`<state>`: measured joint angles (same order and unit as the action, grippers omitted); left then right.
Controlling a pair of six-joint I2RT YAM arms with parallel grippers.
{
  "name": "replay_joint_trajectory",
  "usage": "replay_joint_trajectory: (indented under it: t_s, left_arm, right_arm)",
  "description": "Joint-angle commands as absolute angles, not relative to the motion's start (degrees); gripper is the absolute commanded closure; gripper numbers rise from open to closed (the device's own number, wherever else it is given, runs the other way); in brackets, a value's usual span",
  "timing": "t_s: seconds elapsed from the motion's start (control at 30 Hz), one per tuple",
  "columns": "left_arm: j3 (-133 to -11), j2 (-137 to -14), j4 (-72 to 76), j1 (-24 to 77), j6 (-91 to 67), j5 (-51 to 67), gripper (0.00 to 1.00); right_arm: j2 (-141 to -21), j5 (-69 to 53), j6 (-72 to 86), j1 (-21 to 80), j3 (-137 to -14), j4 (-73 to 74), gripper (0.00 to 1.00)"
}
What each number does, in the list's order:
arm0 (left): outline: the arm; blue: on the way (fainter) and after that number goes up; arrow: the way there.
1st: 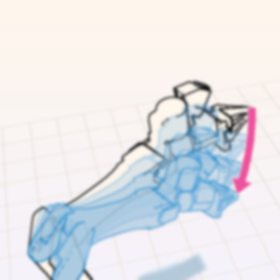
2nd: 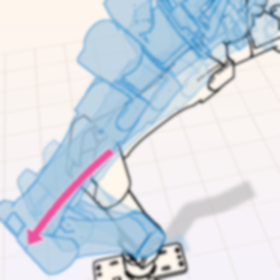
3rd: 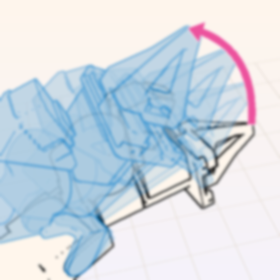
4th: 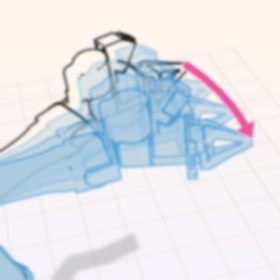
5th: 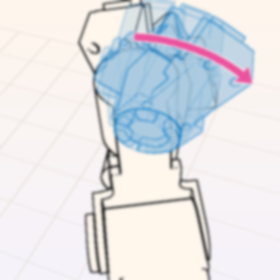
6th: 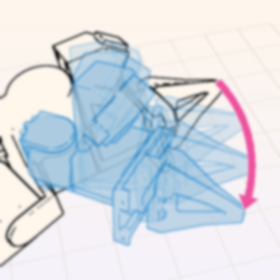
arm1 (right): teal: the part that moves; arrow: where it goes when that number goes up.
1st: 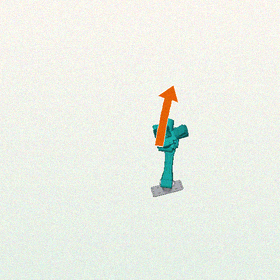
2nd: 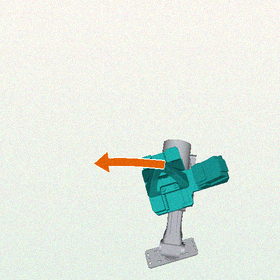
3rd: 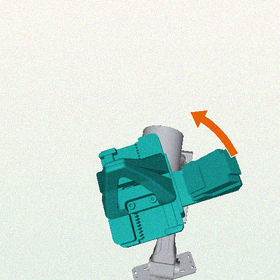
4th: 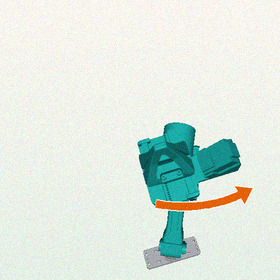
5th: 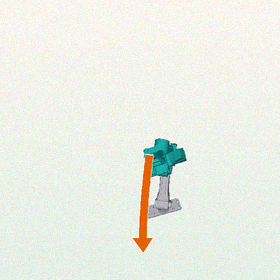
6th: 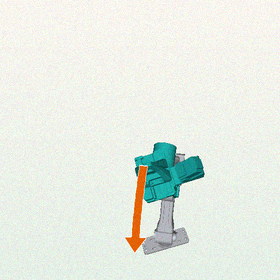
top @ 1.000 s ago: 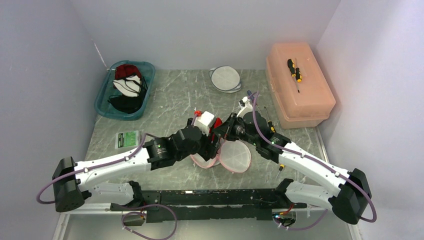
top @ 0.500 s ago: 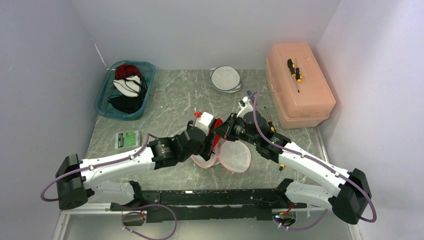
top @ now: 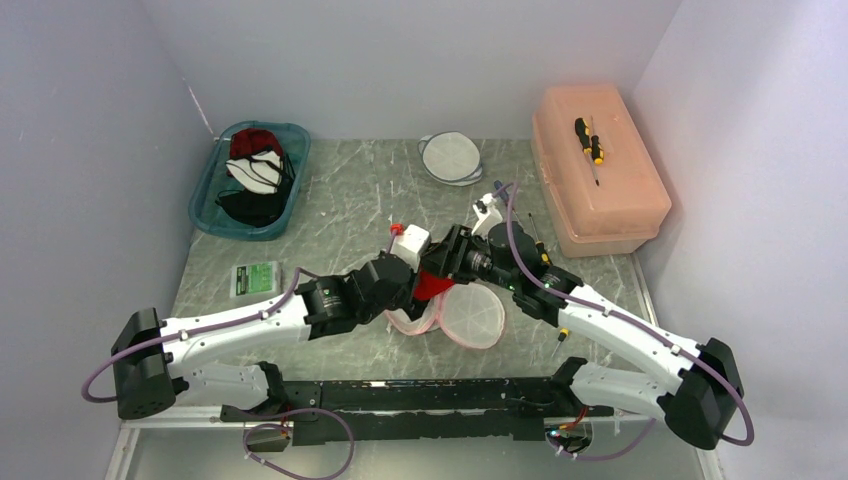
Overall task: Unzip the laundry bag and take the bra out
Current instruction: Pick up the bra from the laundry bag.
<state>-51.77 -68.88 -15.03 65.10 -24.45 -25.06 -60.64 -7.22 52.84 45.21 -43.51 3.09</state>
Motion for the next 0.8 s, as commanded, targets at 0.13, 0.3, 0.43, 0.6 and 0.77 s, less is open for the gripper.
replay_joint_trajectory:
  t_s: [0.13, 0.3, 0.43, 0.6, 0.77]
  left_arm:
    - [-51.11, -66.19, -11.66, 65.14, -24.19, -24.68, 0.97]
    - [-51.19, -64.98, -11.96, 65.23, -24.64, -24.87, 0.97]
    - [-51.63, -63.02, -11.41, 65.16, -24.51, -25.02, 0.97]
    - [-55.28, -60.96, -12.90, 65.14, -23.66, -25.28, 0.97]
    - [-63.62, -59.35, -21.78, 65.13, -22.25, -29.97, 0.97]
  right_arm:
    - [-54.09, -11.95, 48.30, 45.62, -50.45, 8.16, 0.00]
    - [-48.28, -7.37, 39.54, 45.61, -58.57, 20.53, 0.00]
    - [-40.48, -4.01, 32.43, 45.62, -57.60, 21.76, 0.00]
    - [-30.46, -6.13, 27.11, 45.53, -47.21, 12.84, 0.00]
    - [-22.70, -4.32, 27.01, 45.53, -35.03, 5.87, 0.02]
